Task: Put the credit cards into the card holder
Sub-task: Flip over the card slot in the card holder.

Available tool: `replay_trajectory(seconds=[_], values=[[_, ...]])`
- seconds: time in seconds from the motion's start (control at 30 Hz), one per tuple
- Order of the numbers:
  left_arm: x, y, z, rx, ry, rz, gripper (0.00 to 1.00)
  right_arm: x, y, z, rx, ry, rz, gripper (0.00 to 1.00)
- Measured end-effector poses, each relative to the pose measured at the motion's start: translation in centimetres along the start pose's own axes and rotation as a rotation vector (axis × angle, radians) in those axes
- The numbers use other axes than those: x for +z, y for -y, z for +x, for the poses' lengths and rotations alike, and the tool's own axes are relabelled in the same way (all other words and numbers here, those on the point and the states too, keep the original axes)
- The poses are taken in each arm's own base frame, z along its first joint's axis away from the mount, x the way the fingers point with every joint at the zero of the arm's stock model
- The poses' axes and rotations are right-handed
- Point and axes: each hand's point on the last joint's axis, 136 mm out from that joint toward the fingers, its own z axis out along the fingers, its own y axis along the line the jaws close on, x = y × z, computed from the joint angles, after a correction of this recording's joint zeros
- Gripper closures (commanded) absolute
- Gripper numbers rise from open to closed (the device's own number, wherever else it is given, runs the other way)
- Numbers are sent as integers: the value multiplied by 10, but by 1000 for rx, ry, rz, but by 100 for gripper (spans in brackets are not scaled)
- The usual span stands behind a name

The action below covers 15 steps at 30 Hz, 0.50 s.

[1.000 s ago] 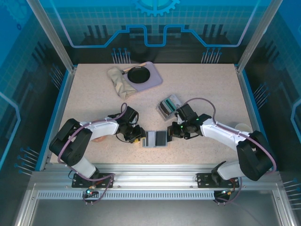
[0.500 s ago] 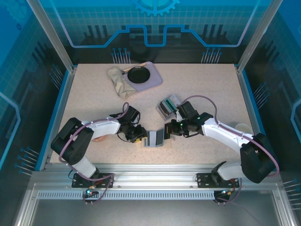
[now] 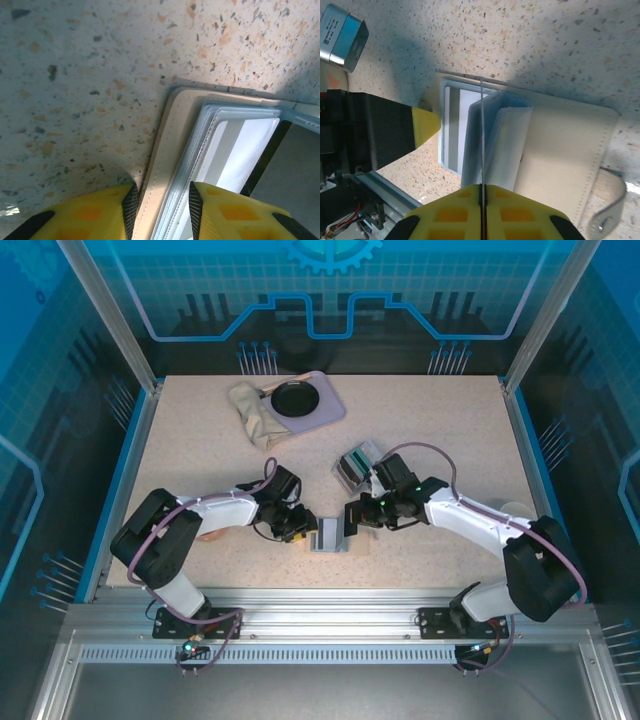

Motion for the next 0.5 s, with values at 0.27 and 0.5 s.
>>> replay_trajectory(seconds=[0.27, 0.5], values=[[2, 5, 0, 14, 0, 17, 64, -3, -13, -10, -21, 14, -28, 91], [4, 12, 1, 33, 0, 37, 64, -5, 1, -11, -10, 29, 55, 90]])
